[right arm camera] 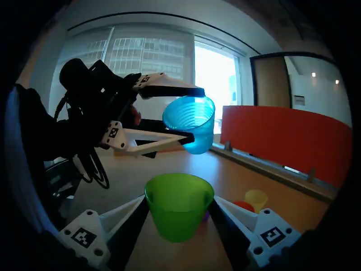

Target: Pour water

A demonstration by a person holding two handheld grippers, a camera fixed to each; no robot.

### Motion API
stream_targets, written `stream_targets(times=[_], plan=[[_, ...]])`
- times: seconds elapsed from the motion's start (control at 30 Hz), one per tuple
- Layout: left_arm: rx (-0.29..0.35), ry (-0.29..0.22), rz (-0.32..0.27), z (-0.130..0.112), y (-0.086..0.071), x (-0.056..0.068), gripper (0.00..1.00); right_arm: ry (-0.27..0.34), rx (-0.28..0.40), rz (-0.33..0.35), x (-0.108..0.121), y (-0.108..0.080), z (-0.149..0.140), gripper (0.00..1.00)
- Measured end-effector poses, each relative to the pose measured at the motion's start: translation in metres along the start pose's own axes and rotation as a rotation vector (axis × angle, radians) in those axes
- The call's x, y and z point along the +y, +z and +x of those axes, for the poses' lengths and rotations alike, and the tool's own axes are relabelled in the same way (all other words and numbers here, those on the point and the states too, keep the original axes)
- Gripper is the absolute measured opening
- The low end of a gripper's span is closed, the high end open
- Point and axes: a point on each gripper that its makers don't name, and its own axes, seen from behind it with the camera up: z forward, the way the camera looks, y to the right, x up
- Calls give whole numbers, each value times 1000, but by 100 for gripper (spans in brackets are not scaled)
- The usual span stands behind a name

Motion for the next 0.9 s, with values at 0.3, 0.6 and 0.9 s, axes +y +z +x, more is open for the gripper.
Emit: stream_targets(times=[0.3, 0.6, 0.9], plan=[[5, 82, 5, 5, -2, -4, 90, -4, 5, 6, -2, 3, 2, 90], [3, 158, 14, 9, -5, -9, 90, -8, 7, 10, -1, 8, 4, 90], [8, 220, 20, 15, -7, -10, 90, -15, 15, 13, -2, 13, 12, 90]])
